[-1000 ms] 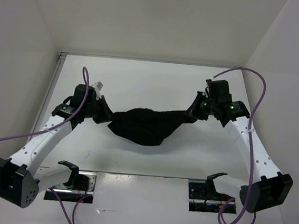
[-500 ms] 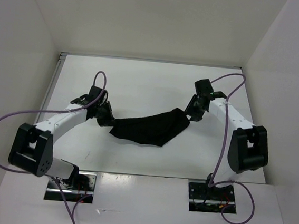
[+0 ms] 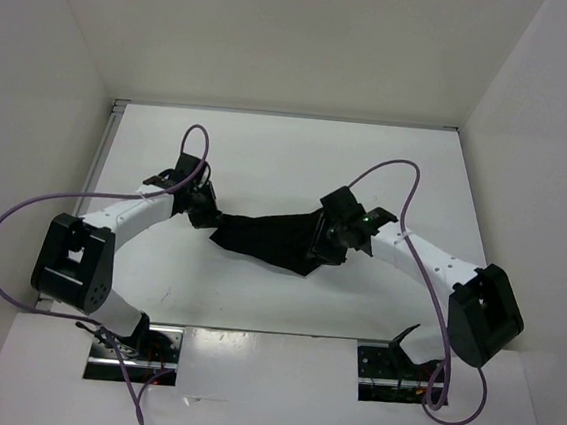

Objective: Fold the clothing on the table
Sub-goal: Flatten the skirt out

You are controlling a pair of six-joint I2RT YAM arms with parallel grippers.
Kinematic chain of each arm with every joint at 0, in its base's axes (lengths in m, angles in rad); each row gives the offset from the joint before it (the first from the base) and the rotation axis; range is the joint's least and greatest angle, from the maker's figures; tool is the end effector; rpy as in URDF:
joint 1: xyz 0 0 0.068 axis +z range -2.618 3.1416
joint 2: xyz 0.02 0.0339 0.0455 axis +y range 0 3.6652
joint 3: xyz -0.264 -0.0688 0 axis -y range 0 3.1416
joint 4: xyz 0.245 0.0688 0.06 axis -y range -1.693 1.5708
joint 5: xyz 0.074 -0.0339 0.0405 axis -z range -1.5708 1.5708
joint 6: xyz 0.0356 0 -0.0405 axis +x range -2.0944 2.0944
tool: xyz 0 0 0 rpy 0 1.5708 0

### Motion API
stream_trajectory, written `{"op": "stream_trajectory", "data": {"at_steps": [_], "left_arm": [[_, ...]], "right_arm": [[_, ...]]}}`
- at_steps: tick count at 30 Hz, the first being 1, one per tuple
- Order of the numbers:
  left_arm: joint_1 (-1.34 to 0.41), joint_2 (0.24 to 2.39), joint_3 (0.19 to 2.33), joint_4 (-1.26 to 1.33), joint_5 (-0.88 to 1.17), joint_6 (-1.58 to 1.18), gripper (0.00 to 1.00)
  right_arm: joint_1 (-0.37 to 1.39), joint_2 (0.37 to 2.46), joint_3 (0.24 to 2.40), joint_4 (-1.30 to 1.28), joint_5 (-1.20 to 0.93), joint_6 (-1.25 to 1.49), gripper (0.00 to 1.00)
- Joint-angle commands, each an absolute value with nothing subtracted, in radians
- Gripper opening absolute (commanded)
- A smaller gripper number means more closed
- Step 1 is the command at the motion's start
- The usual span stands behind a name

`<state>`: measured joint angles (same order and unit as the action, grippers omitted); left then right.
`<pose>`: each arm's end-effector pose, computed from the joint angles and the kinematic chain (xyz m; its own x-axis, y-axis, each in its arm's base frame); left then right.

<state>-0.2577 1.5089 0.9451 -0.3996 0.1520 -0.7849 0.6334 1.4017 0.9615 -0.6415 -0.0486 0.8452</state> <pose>0.2937 -0.0830 0.2071 -0.7988 -0.5119 -0.3159 -0.3238 0.8085 -0.4913 0.2200 0.1637 0.2269 -0.9282 0.2454 -0.2797 0.1278 0.9161 0.3799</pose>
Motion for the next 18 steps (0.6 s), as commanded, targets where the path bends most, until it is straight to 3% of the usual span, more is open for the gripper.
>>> {"op": "stream_trajectory", "data": {"at_steps": [1, 18], "left_arm": [[-0.253, 1.537, 0.976, -0.377, 0.159, -0.775, 0.0], [-0.253, 1.546, 0.985, -0.377, 0.16, -0.765, 0.0]], "right_arm": [[0.64, 1.423, 0.933, -0.56, -0.084, 0.92, 0.43], [0.66, 1.707, 0.96, -0.449, -0.109, 0.91, 0.35]]}}
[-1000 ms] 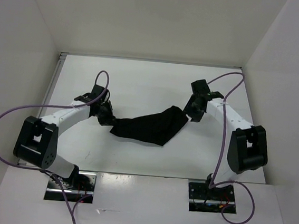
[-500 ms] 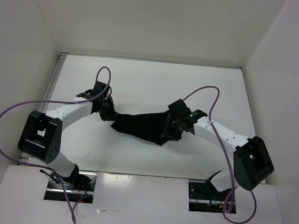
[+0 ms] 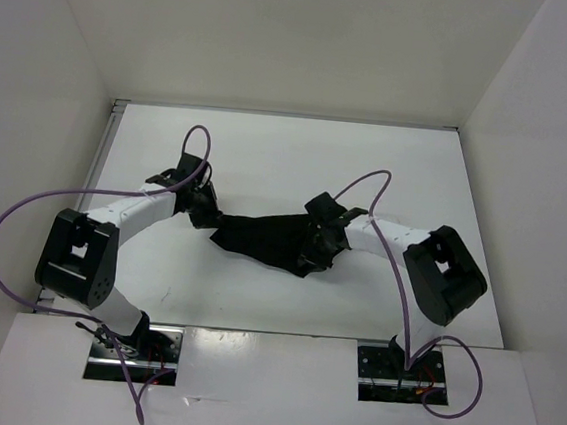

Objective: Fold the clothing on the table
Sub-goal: Flatten the skirt out

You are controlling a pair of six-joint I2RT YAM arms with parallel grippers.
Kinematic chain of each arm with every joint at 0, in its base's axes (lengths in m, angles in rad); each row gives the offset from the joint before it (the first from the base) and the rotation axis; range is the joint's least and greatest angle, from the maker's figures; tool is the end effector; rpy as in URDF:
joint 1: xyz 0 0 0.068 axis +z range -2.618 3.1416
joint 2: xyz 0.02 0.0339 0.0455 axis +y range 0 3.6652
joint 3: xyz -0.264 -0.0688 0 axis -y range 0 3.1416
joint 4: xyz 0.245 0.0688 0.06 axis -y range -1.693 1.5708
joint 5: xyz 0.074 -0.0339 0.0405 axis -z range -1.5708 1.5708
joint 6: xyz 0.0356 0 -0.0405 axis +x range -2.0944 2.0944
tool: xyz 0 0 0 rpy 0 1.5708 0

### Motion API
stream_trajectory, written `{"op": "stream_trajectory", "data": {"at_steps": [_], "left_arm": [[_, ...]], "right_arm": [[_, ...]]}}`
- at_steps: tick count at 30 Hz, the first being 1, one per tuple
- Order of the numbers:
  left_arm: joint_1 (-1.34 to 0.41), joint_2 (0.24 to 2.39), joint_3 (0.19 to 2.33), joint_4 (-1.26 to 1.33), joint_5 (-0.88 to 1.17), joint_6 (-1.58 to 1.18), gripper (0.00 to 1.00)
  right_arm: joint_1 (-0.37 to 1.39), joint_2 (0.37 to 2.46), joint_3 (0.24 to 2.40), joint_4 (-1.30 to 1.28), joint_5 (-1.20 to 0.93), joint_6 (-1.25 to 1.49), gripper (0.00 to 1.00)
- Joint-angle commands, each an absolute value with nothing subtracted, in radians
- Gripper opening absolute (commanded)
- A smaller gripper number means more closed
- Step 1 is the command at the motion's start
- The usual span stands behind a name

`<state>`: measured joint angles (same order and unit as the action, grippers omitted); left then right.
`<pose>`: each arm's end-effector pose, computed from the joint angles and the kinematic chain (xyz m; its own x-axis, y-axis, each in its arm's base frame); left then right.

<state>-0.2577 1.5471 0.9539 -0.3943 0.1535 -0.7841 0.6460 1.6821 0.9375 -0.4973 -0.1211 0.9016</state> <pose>0.2989 -0.0844 0.1991 -0.8068 -0.5091 -0.2998 -0.3340 0.8116 -0.4793 0.2413 0.1873 0.1505 -0.9619 0.2498 -0.1107 0.2027 0.9240 0.3243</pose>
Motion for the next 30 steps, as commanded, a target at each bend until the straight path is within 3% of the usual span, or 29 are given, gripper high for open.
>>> {"op": "stream_trajectory", "data": {"at_steps": [1, 6, 12, 19, 30], "left_arm": [[-0.253, 1.546, 0.985, -0.377, 0.16, -0.765, 0.0], [-0.253, 1.526, 0.976, -0.377, 0.179, -0.765, 0.02], [-0.253, 1.494, 0.985, -0.368, 0.179, -0.775, 0.02], [-0.253, 1.396, 1.012, -0.426, 0.235, -0.735, 0.02], [-0.241, 1.258, 1.063, -0.474, 0.268, -0.744, 0.02]], "right_arm": [[0.66, 1.707, 0.96, -0.44, -0.1, 0.92, 0.34], [0.66, 1.704, 0.969, -0.44, -0.065, 0.92, 0.3], [0.67, 1.648, 1.017, -0.497, -0.021, 0.92, 0.01], [0.692, 1.326, 1.107, -0.699, 0.026, 0.942, 0.01], [0.594, 1.051, 1.224, -0.851, 0.046, 0.94, 0.01]]}}
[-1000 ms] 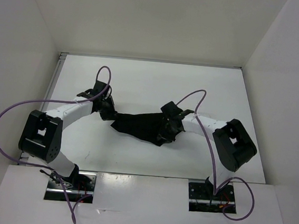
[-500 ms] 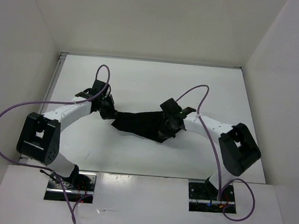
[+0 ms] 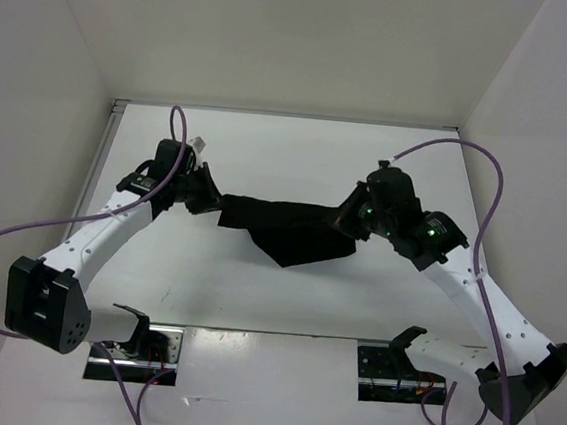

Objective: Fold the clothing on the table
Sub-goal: Flatten the skirt out

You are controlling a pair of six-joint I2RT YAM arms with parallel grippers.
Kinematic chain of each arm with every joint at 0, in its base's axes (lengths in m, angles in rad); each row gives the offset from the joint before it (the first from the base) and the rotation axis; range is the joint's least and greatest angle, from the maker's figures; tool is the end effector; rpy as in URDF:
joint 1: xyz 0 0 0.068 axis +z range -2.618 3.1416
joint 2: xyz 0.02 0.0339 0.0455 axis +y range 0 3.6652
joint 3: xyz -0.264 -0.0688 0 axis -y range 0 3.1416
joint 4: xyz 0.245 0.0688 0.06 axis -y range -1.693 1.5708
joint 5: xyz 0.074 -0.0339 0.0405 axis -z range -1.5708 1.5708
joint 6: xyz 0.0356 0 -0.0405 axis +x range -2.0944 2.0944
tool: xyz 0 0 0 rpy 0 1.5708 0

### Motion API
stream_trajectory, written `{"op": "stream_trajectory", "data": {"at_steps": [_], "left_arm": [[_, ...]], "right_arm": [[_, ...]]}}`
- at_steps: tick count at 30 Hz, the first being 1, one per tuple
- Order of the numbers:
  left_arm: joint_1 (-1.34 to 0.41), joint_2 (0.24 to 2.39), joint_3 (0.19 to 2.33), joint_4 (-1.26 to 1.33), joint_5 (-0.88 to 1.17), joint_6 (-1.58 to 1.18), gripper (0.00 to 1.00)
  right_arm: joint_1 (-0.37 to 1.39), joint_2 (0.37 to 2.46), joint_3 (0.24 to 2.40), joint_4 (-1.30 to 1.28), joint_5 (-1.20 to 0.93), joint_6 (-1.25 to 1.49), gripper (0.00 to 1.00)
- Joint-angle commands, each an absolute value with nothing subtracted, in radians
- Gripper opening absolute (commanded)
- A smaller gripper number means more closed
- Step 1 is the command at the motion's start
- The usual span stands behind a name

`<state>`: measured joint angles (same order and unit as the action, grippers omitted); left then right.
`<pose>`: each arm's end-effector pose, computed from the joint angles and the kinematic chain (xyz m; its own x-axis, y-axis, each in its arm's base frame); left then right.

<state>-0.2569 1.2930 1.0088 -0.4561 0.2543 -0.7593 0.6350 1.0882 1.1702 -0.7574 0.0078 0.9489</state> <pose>0.2682 -0.0797 0.2831 -0.7661 -0.4876 -0.4187 -0.1405 0.7627 -0.6313 0.1791 0.1316 0.3587 -0.7714 0.4412 -0.4586 0.0664 0.7725 0.6315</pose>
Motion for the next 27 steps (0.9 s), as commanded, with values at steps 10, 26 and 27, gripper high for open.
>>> {"op": "stream_trajectory", "data": {"at_steps": [10, 26, 27], "left_arm": [[-0.198, 1.321, 1.262, -0.474, 0.311, -0.69, 0.0], [-0.198, 1.117, 1.129, -0.475, 0.437, -0.686, 0.0], [-0.198, 1.088, 1.129, -0.495, 0.449, -0.672, 0.0]], "right_arm": [[0.489, 1.025, 1.276, -0.809, 0.054, 0.838, 0.01], [0.489, 0.879, 1.287, -0.816, -0.069, 0.856, 0.01], [0.489, 0.861, 1.287, -0.825, -0.083, 0.856, 0.01]]}}
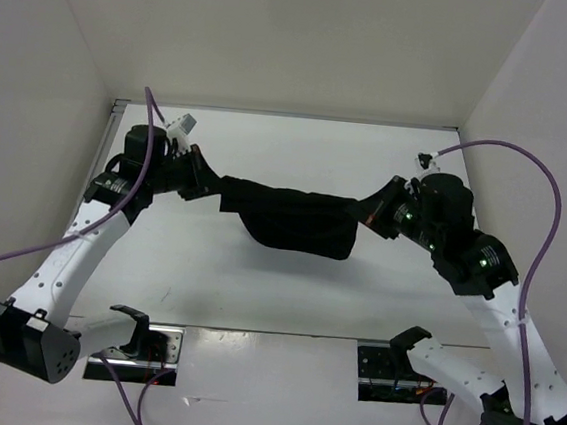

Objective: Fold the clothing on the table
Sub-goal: Flatten the skirt out

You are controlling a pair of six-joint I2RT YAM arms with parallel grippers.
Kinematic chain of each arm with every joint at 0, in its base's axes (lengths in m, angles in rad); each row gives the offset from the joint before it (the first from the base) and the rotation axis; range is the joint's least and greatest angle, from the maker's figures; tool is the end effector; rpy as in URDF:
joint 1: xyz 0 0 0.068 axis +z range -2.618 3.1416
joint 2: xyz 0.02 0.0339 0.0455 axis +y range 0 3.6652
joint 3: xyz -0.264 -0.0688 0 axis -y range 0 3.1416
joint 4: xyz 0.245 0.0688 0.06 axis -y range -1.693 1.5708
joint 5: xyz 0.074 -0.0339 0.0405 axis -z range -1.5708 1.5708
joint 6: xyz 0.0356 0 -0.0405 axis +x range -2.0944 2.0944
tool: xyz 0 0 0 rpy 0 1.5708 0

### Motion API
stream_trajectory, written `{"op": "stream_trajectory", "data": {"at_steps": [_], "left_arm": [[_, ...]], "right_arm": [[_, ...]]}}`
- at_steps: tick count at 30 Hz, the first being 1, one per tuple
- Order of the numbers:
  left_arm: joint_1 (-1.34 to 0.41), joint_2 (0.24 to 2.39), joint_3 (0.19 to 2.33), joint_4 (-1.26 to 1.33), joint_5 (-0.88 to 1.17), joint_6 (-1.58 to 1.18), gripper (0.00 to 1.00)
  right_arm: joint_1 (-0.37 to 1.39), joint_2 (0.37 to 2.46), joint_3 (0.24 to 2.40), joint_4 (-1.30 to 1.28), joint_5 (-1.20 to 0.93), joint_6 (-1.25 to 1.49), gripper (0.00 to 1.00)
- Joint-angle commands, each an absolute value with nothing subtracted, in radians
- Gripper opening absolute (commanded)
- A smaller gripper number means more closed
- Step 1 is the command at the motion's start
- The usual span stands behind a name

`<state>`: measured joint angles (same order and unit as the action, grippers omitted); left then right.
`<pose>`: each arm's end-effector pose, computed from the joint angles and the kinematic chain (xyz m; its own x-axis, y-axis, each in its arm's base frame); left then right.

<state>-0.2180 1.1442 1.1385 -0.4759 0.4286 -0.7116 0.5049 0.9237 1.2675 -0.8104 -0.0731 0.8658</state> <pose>0.2413 -0.0686 0.3632 -0.7058 -0.4520 -0.5455 0.1260 0.6776 -0.7246 0.1467 0.0841 0.4139 -0.6660 0.4998 -0.5537 -0.0498 0.7109 0.7015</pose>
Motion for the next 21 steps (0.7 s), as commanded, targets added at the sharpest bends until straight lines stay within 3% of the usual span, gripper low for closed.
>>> {"op": "stream_trajectory", "data": {"at_steps": [1, 7, 15, 18, 21], "left_arm": [[-0.198, 1.068, 1.129, -0.508, 0.483, -0.663, 0.0], [-0.198, 0.885, 1.203, -0.641, 0.753, -0.612, 0.03], [-0.25, 0.632, 1.066, -0.574, 0.856, -0.868, 0.04], [-0.25, 0.656, 0.977, -0.528, 0.816, -0.902, 0.11], [-0.25, 0.814, 0.923, -0.48, 0.709, -0.911, 0.25]], "right_arm": [[0.489, 0.809, 1.278, -0.825, -0.119, 0.841, 0.01], [0.499, 0.585, 1.275, -0.833, -0.245, 0.842, 0.01], [0.499, 0.474, 1.145, -0.753, -0.425, 1.018, 0.01], [0.508, 0.456, 0.988, -0.63, -0.396, 1.112, 0.01], [0.518, 0.495, 0.941, -0.583, -0.177, 1.173, 0.01]]}}
